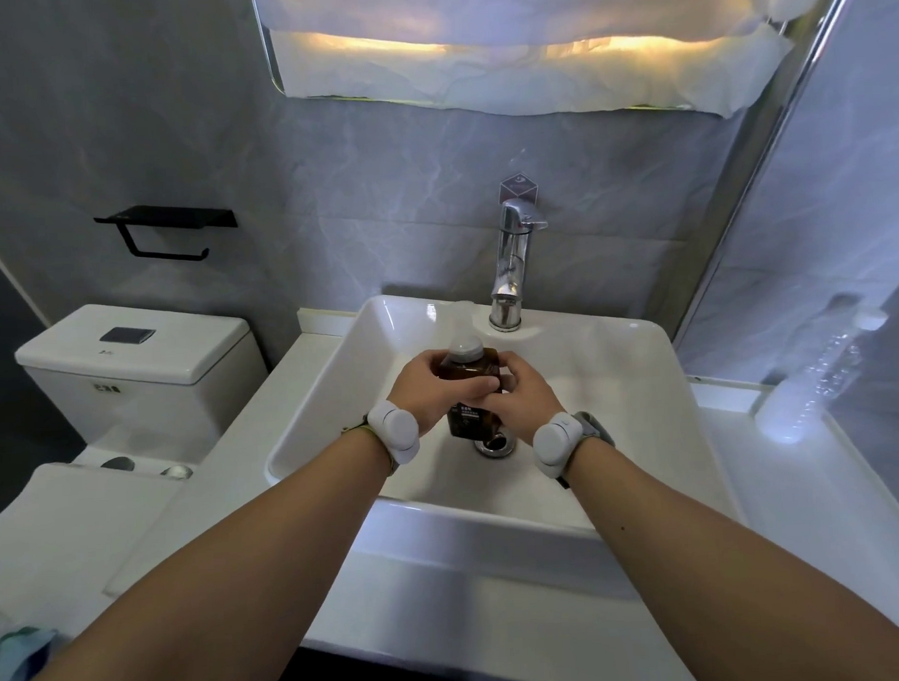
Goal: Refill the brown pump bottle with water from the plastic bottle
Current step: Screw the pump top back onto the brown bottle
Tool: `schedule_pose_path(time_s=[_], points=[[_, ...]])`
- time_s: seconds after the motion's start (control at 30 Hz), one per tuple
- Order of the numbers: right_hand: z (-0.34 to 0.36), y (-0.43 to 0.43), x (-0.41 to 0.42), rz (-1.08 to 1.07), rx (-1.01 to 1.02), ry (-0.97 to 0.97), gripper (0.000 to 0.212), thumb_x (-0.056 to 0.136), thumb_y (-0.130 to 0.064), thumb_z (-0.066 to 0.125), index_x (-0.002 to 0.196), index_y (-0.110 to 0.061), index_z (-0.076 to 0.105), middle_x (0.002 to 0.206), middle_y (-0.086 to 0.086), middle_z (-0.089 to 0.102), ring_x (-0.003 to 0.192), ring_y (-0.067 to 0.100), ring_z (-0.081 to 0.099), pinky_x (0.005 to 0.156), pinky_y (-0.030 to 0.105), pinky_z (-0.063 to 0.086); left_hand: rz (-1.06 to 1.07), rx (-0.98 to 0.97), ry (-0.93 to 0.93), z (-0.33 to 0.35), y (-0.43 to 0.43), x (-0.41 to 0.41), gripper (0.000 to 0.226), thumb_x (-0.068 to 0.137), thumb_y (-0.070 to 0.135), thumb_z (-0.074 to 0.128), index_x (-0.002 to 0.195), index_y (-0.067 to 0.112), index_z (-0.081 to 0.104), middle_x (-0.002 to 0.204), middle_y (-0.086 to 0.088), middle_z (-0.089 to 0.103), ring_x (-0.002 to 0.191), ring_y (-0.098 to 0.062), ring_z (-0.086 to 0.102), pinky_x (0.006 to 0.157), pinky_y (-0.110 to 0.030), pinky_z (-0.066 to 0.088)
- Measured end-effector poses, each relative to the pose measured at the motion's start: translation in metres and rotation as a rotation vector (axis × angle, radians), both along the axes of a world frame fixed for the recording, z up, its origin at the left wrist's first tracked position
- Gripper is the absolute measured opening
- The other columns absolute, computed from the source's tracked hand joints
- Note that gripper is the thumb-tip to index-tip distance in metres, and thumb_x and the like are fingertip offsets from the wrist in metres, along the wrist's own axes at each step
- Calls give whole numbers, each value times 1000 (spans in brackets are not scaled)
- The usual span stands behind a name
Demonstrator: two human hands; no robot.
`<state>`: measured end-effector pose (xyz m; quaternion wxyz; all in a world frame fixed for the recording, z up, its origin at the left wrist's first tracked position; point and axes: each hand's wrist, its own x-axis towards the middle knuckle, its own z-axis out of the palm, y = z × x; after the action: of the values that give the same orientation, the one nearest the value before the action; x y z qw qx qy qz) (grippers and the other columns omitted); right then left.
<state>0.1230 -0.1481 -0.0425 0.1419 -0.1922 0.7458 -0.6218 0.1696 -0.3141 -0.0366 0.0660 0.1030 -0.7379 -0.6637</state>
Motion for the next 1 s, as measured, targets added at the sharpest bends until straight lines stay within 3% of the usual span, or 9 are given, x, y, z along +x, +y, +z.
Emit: schedule_pose_path(time_s=[0.1,0.23,0.4,0.5,0.6,0.77,0.87,1.0], points=[[4,9,7,-1,19,-15,45,81,-15,87,115,-29,61,109,9,78,100,24,77,84,32,63,40,-35,-7,4,4,8,83,49,49,100,120,19,70,109,5,80,98,-11,78,74,-19,60],[15,24,16,-12,55,-19,57,78,-21,90,126,-24,59,113,6,76,101,23,75,87,39,64,15,-86,21,18,13,19,67,50,47,100,108,26,75,92,14,82,87,-5,79,69,-17,60],[37,52,21,-9,97,-25,64,67,-28,94,120,-28,58,113,7,75,98,26,76,74,36,65,-69,-148,58,41,33,26,52,65,33,101,111,25,78,94,12,82,86,0,77,69,-12,58],[50,74,21,-14,110,-37,74,53,-35,94,117,-26,58,108,6,78,96,27,78,78,45,67,-123,-165,74,54,49,27,44,71,28,98,110,31,78,93,15,82,84,6,75,67,-7,55],[64,98,22,-32,134,7,78,50,-39,95,117,-22,59,99,2,81,94,23,79,78,43,67,-187,-170,104,67,68,24,38,75,21,96,106,34,78,87,20,82,82,7,75,67,-7,55],[85,140,22,-129,133,98,76,52,-45,96,116,-24,62,102,2,81,96,23,78,87,48,65,-222,-183,155,90,104,11,45,72,17,98,113,21,80,94,6,83,84,-1,78,70,-13,58],[97,163,20,-212,140,144,72,52,-50,95,111,-28,62,99,-2,81,91,20,79,86,48,65,-225,-170,166,101,127,-4,48,70,12,99,112,12,77,91,5,81,74,3,76,64,-10,56],[106,195,14,-331,105,185,66,52,-49,96,107,-30,66,101,-4,79,94,18,78,86,46,65,-272,-178,206,112,163,-25,44,70,11,99,109,14,79,87,9,82,75,1,77,67,-14,58]])
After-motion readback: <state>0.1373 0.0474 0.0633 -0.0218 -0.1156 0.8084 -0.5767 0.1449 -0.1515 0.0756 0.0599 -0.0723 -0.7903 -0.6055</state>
